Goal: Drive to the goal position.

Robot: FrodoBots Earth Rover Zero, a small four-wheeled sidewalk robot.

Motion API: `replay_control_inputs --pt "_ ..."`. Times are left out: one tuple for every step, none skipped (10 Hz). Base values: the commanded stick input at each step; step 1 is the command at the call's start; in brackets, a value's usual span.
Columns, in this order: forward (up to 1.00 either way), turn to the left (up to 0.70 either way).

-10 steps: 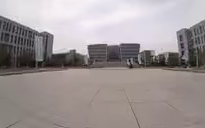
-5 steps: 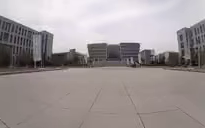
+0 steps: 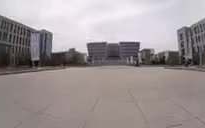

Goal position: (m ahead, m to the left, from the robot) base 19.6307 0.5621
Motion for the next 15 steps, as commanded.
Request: replay_control_inputs --pt "0.7 0.01" --pt "0.7 0.01" --pt "0.7 0.01" --pt "0.7 0.01" --pt "0.7 0.01" --pt "0.7 0.01" --pt "0.7 0.01" --pt "0.7 0.01" --pt "0.7 0.01" --pt "0.7 0.01" --pt "0.7 0.01" --pt "0.7 0.01" --pt "0.7 0.01" --pt "0.7 0.01" --pt "0.7 0.01"
